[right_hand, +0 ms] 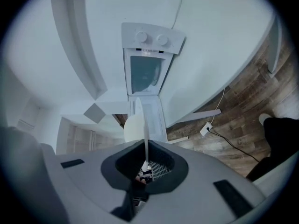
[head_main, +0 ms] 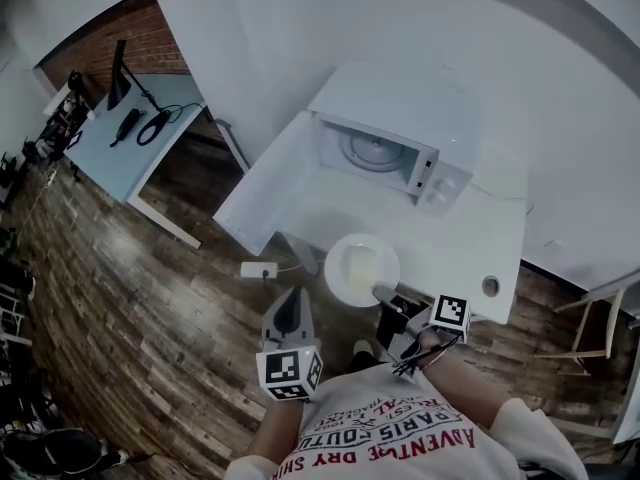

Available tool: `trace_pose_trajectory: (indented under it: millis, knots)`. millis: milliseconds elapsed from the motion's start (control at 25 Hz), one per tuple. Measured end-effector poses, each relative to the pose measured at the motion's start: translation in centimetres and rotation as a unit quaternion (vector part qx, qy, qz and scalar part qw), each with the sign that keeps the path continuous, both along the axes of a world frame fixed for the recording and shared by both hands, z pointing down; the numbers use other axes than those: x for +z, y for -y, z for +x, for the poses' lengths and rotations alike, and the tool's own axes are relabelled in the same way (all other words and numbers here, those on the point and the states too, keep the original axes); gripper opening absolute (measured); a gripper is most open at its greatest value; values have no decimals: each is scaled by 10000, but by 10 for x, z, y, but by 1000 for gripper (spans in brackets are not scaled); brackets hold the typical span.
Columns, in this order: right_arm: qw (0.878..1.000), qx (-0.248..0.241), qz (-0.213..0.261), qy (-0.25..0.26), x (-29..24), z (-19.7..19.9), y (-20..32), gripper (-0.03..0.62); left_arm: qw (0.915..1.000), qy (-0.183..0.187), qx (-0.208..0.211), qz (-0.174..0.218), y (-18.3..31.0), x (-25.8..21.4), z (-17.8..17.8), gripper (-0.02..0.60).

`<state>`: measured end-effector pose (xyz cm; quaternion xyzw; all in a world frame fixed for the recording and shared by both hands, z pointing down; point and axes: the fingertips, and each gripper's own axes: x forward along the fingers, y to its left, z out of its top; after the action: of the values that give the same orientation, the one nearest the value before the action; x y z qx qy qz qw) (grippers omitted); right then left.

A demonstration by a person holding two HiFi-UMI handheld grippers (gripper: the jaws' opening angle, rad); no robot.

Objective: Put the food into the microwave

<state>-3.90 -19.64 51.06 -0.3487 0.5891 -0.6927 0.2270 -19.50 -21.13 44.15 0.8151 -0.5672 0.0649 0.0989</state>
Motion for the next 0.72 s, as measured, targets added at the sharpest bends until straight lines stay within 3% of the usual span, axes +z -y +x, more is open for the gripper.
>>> trace_pose_trajectory:
  millis: [440,720]
  knots:
    - [9992,335,-145,158,5,51,68,21,9995,4,290,-97,77,2,60,6]
    - [9970,747,-113,191,7,68,100,21,9969,-41,776,-93,131,5,85,6]
